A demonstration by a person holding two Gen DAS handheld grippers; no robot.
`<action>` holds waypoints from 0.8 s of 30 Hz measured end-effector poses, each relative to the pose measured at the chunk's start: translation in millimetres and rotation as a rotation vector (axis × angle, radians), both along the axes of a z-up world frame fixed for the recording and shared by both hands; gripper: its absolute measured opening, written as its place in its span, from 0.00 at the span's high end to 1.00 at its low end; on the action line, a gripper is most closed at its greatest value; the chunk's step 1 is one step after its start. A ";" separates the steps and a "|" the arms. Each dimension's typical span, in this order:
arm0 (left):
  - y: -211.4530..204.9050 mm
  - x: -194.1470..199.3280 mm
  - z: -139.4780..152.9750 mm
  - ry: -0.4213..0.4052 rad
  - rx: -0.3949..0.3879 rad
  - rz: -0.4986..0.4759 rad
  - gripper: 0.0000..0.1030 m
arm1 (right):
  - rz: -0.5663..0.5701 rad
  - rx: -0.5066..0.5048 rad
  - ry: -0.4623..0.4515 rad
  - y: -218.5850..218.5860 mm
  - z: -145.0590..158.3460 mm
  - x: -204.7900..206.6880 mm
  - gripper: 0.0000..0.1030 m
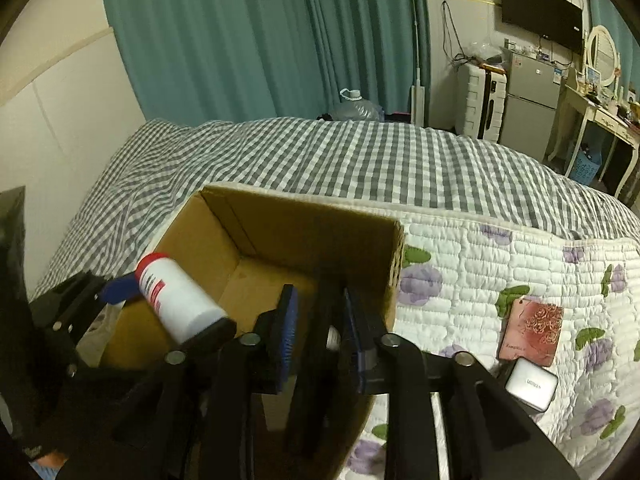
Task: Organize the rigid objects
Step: 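Lower the pill bottle and remote into the box and open both tools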
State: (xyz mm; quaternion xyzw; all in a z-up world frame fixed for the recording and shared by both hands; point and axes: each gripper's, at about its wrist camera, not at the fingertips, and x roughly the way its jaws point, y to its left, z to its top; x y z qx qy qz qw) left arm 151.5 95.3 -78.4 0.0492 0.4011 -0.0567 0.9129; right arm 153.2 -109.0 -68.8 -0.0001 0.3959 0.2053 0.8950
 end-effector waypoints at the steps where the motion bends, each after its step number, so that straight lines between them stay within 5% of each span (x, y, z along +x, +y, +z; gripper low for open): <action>1: -0.1 -0.4 -0.3 0.000 0.000 -0.004 0.21 | -0.003 0.002 -0.001 -0.9 1.3 0.8 0.48; 2: 0.1 -0.6 -0.5 -0.002 -0.001 -0.005 0.21 | 0.012 0.018 0.007 -2.1 2.6 1.1 0.38; 15: -4.7 -12.2 7.7 -0.061 -0.032 -0.057 0.21 | 0.279 0.086 0.072 20.7 7.2 -8.8 0.38; 24: -14.0 -19.3 15.9 -0.102 -0.003 -0.102 0.21 | 0.243 0.065 0.102 22.2 -2.5 0.6 0.38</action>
